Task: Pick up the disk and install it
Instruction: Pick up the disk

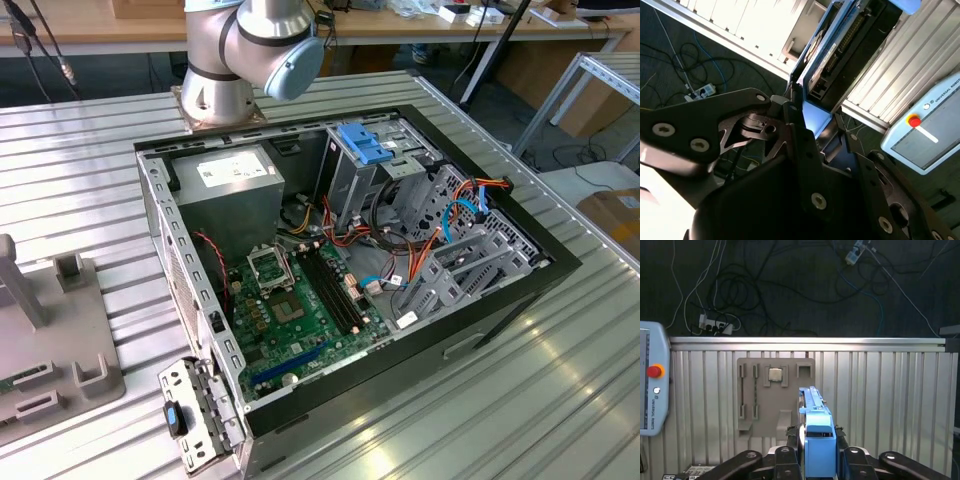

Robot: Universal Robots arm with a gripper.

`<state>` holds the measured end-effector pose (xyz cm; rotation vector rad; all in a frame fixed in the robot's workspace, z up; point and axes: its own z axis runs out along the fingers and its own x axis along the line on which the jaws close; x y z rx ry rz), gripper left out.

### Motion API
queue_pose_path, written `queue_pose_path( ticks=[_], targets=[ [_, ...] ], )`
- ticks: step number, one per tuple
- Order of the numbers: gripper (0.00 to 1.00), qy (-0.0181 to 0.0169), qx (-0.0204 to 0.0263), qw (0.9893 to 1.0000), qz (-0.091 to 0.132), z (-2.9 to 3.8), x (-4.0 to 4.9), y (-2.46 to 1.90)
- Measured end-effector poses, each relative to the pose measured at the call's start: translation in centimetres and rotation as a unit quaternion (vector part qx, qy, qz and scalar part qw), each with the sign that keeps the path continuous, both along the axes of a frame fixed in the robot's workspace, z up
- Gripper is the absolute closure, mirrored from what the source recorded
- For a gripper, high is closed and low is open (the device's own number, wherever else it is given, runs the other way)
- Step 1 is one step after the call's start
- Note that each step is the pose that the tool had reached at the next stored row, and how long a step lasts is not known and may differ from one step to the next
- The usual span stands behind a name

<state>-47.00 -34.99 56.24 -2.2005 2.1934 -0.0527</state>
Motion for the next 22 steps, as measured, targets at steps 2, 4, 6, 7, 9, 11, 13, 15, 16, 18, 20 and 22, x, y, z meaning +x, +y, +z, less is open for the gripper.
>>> queue_pose_path(
  ticks=[2,4,6,7,9,11,13,15,16,18,20,22],
  targets=[
    [0.63,0.0,0.0,1.0,0.0,0.36,0.0,0.0],
    [0.63,0.0001,0.0,1.0,0.0,0.61,0.0,0.0],
    [0.63,-0.0001,0.0,1.0,0.0,0.61,0.0,0.0],
    [0.63,0.0,0.0,1.0,0.0,0.62,0.0,0.0],
    [0.63,0.0,0.0,1.0,0.0,0.62,0.0,0.0],
    [0.63,0.0001,0.0,1.0,0.0,0.65,0.0,0.0],
    [0.63,0.0,0.0,1.0,0.0,0.82,0.0,0.0],
    [0.63,-0.0001,0.0,1.0,0.0,1.07,0.0,0.0],
    [0.63,0.0,0.0,1.0,0.0,1.21,0.0,0.0],
    [0.63,0.0,0.0,1.0,0.0,1.59,0.0,0.01],
    [0.63,0.0,0.0,1.0,0.0,2.19,0.0,0.01],
    [0.63,0.0001,0.0,1.0,0.0,2.6,0.0,0.01]
  ],
)
